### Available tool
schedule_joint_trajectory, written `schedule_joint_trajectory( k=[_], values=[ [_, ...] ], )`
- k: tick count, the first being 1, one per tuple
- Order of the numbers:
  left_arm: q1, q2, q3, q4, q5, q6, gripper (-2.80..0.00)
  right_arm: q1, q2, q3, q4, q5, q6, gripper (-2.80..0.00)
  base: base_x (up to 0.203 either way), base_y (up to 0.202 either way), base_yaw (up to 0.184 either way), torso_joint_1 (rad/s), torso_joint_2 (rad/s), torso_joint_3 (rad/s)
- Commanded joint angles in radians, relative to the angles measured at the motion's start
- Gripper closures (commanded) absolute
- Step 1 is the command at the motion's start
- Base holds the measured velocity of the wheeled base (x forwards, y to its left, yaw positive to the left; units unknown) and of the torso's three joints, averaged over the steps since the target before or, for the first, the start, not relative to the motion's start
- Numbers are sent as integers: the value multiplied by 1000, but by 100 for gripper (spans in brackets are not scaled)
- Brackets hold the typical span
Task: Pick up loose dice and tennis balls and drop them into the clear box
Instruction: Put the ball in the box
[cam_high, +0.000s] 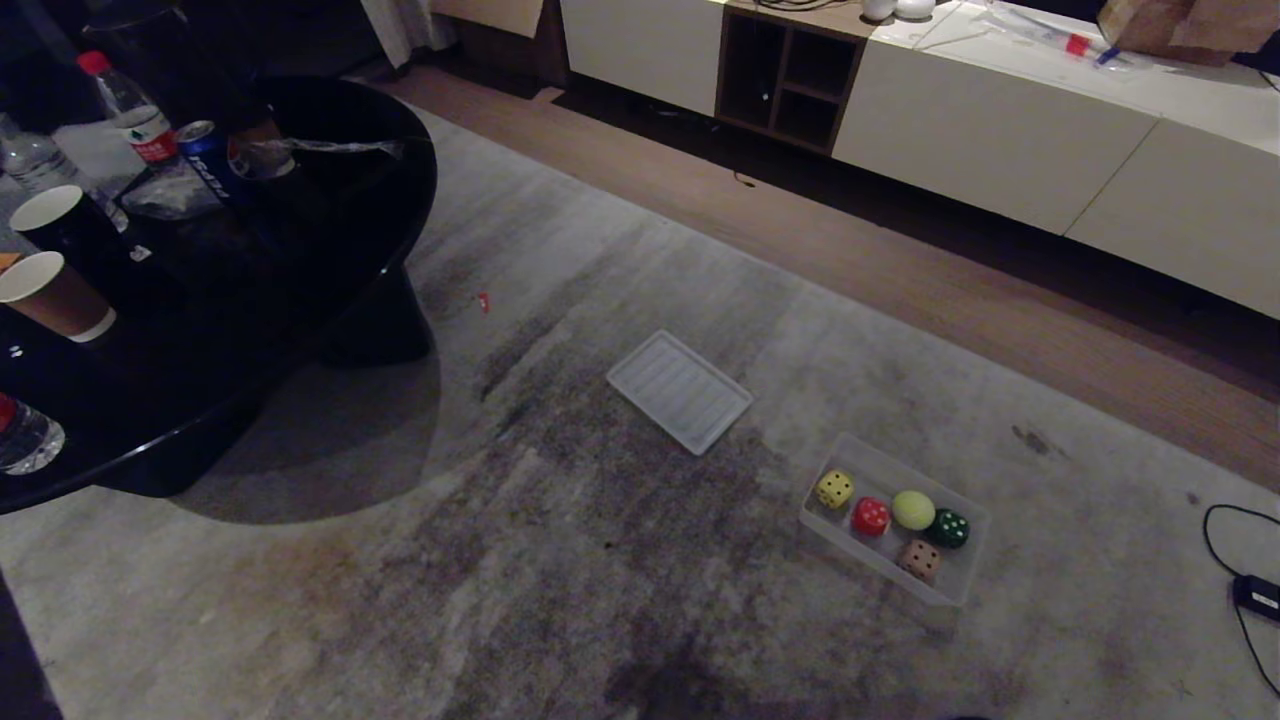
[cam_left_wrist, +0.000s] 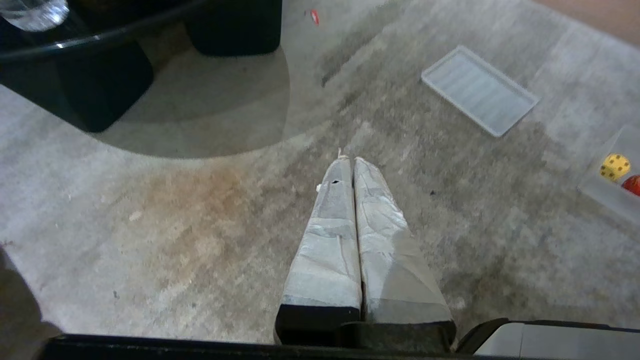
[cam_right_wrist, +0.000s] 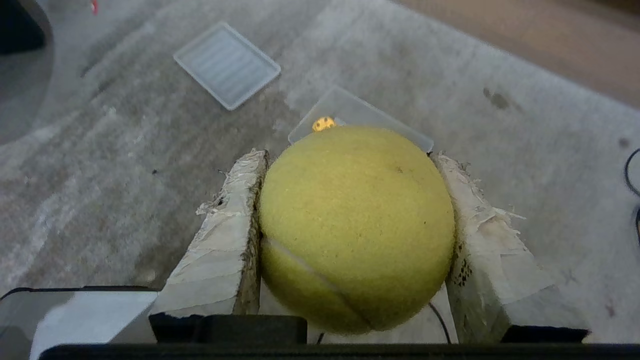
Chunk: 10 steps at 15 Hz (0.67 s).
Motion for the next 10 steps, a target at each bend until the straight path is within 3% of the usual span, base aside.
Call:
schedule_joint_trajectory(
  k=[1,10],
  values=[
    [-1,2,2,0,1,-1,0,0,2,0,0,1,1,0,0,0,0,2,-6,-194],
    [1,2,2,0,1,-1,0,0,2,0,0,1,0,0,0,0,0,1,2,-196]
  ],
)
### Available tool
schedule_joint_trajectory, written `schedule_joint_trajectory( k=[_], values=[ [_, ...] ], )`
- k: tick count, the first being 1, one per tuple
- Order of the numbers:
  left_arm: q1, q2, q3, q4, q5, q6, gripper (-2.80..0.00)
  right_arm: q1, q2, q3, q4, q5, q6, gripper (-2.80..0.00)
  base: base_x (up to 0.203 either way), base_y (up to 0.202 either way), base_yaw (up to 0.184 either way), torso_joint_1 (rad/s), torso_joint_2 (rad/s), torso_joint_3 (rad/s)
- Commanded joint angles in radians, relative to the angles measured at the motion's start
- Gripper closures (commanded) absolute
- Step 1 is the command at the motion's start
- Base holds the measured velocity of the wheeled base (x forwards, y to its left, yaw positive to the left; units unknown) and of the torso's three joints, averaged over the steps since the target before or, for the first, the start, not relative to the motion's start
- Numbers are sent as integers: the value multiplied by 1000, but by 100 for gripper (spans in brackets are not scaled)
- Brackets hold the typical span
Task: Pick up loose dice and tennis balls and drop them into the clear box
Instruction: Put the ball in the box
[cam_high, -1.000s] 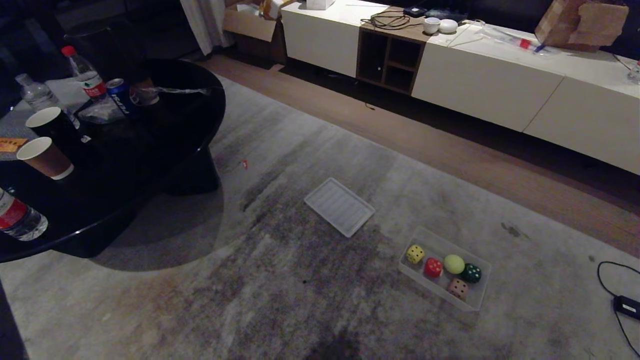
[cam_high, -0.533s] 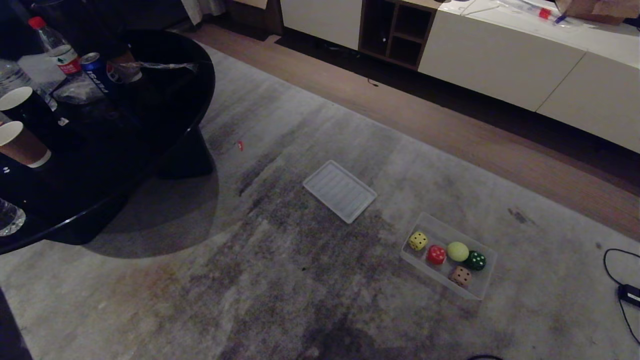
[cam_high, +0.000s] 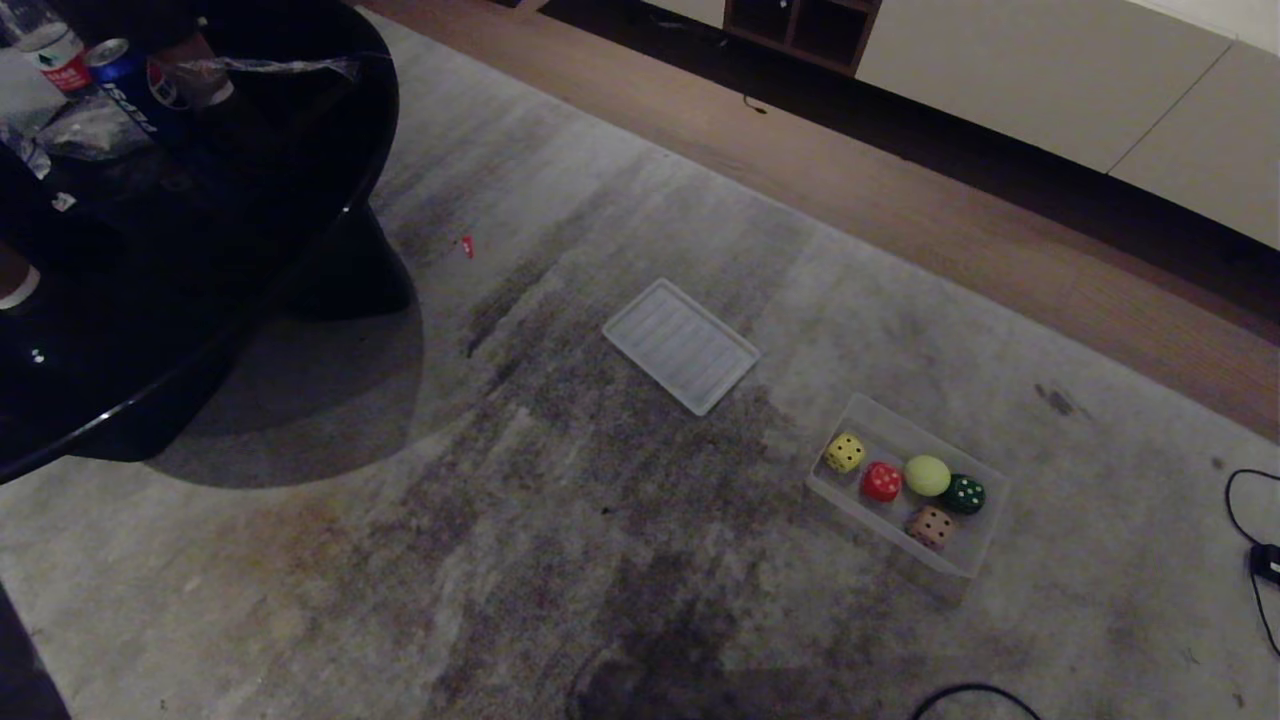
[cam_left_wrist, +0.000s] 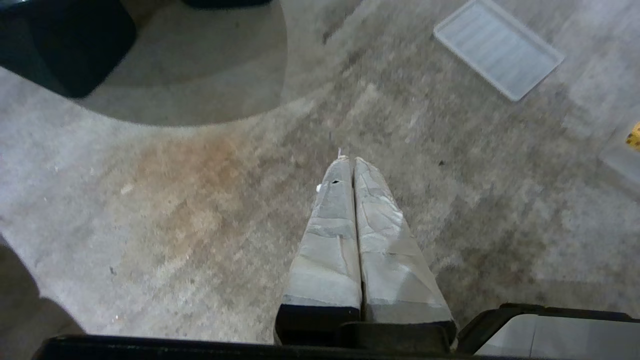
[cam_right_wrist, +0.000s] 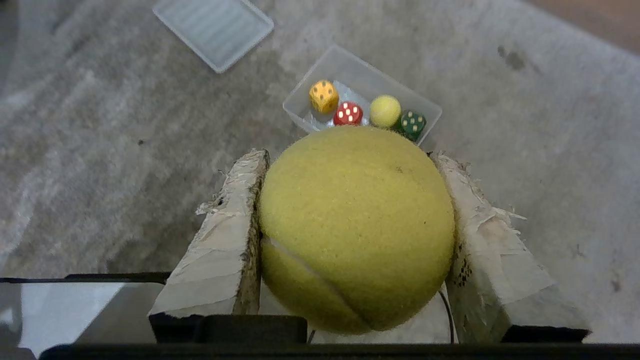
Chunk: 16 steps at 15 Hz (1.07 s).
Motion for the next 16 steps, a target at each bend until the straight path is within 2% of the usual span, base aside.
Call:
schedule_joint_trajectory(
  k=[1,16],
  values=[
    [0,2,2,0,1,0,0,0,1,0,0,1,1,0,0,0,0,4,2,-194],
    [-1,2,2,0,1,0,0,0,2,0,0,1,-1,0,0,0,0,2,3,-199]
  ],
)
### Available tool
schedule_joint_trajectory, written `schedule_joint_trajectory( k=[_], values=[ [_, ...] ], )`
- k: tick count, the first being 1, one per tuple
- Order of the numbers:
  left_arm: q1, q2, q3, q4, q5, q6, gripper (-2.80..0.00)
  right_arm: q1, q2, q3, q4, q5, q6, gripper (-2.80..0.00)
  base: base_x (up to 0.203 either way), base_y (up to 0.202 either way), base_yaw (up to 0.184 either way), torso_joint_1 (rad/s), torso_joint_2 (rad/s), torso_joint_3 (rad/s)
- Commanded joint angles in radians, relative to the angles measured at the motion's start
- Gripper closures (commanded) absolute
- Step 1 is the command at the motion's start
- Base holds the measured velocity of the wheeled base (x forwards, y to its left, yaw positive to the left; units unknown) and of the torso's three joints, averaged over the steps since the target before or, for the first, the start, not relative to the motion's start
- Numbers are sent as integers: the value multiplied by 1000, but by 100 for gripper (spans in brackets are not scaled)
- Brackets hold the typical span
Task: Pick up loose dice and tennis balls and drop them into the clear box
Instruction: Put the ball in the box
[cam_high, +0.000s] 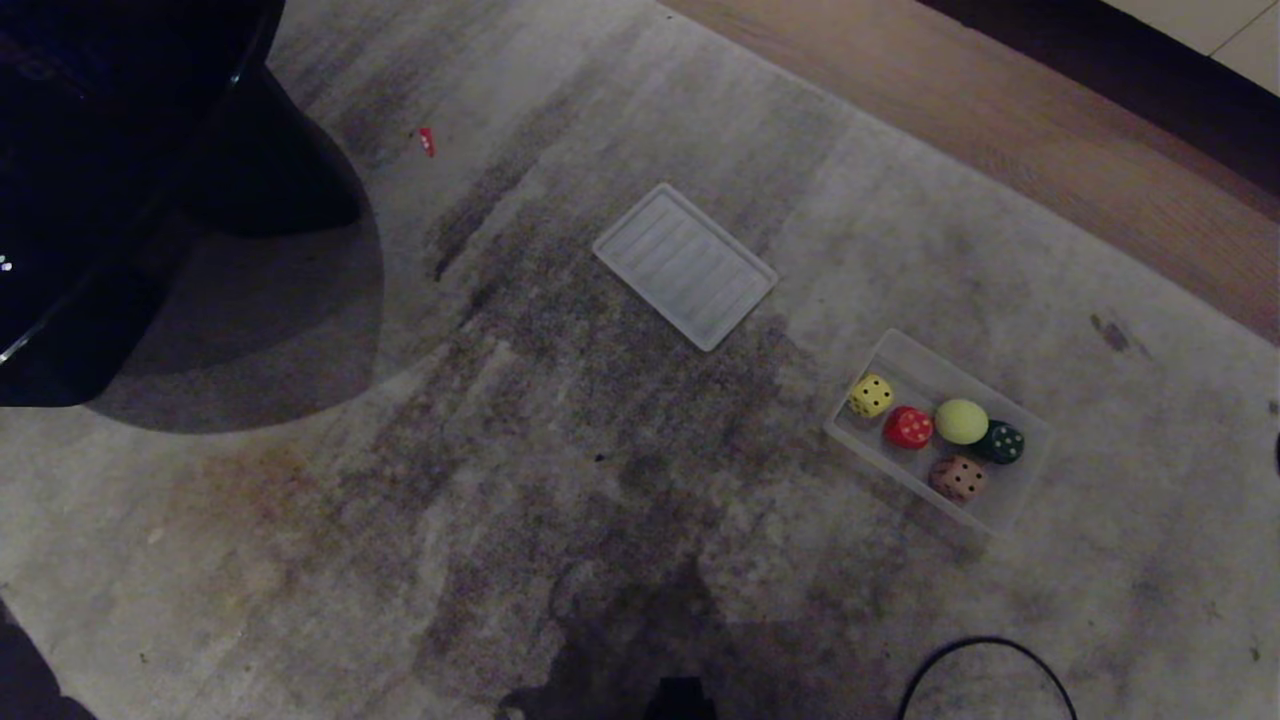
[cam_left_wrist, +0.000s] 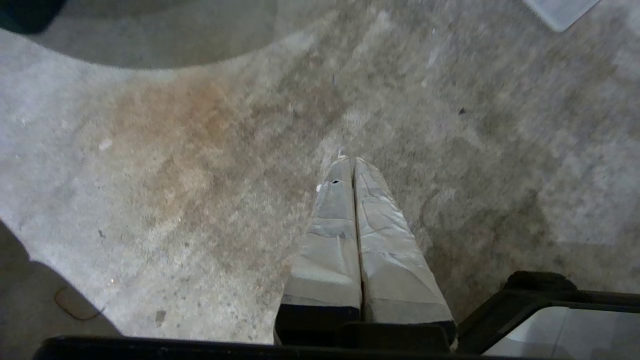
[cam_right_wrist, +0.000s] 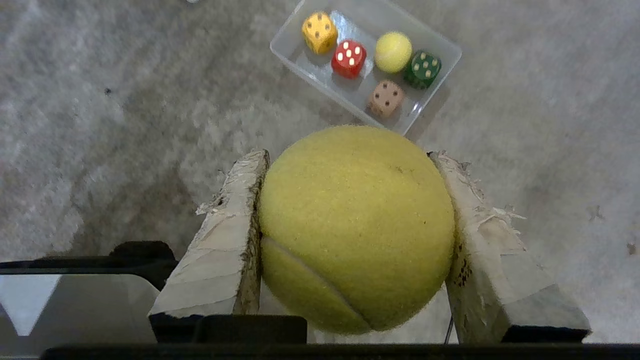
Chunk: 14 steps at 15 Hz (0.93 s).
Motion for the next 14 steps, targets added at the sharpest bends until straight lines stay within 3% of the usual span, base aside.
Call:
schedule_joint_trajectory(
  k=[1,14],
  values=[
    [0,2,2,0,-1,-1,0,0,1,0,0,1,0,0,0,0,0,1,3,-205],
    [1,2,2,0,1,-1,0,0,0,0,0,1,-1,0,0,0,0,2,2,-197]
  ],
)
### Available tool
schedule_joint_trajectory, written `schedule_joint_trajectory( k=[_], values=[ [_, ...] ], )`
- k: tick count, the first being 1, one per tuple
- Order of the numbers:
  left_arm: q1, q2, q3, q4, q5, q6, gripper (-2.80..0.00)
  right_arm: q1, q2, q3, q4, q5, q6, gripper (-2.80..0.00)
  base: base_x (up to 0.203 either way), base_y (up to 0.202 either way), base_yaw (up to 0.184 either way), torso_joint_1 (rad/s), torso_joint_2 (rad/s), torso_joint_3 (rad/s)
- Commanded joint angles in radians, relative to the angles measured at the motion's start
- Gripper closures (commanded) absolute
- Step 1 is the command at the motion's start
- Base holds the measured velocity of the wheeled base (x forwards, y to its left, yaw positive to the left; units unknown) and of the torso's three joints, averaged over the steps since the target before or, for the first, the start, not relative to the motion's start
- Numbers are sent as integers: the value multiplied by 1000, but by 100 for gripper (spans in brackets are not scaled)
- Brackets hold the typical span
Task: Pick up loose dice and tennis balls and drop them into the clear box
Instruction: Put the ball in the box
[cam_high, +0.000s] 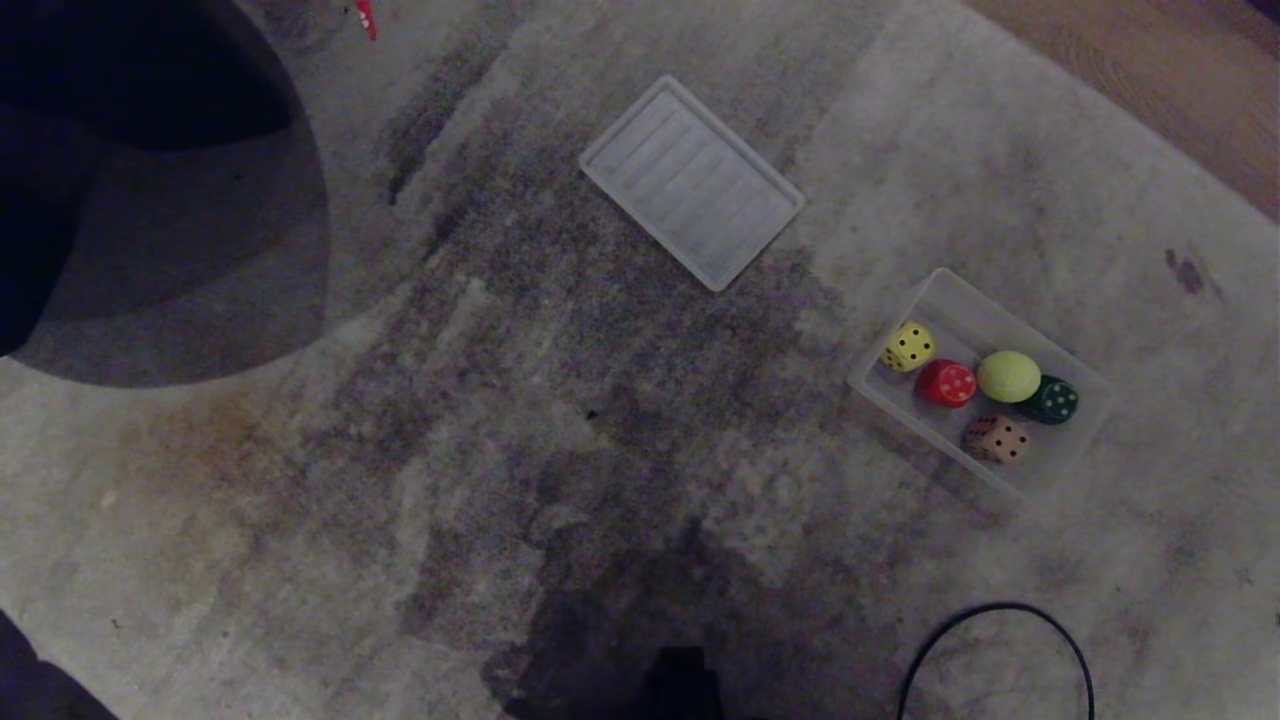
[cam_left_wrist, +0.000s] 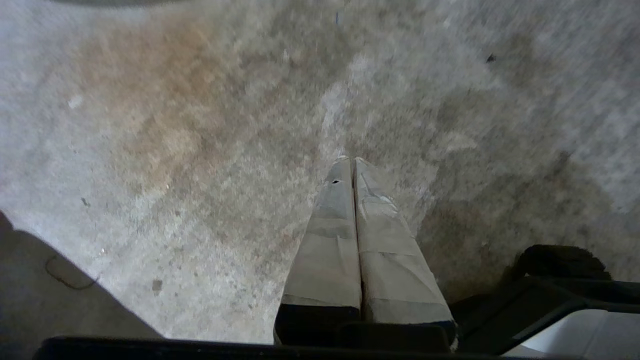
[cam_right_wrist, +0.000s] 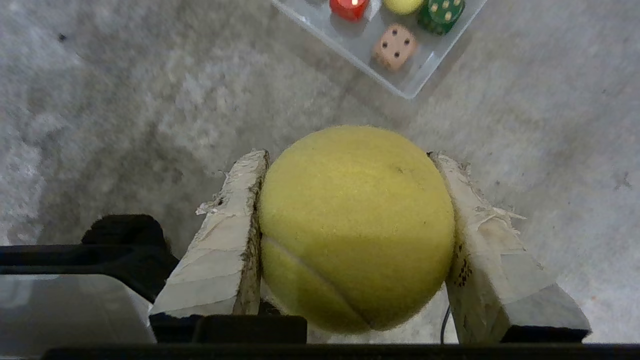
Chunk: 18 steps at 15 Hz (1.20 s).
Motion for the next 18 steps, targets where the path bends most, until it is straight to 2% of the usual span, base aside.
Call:
schedule_joint_trajectory(
  k=[1,13,18],
  values=[
    [0,2,2,0,1,-1,0,0,0,0,0,0,0,0,0,0,0,2,2,-193],
    [1,2,2,0,-1,2,0,0,0,0,-1,2,-1,0,0,0,0,2,3,-196],
    [1,2,2,0,5,-16,0,0,0,0,0,1,-4,0,0,0,0,2,3,-65]
  ],
)
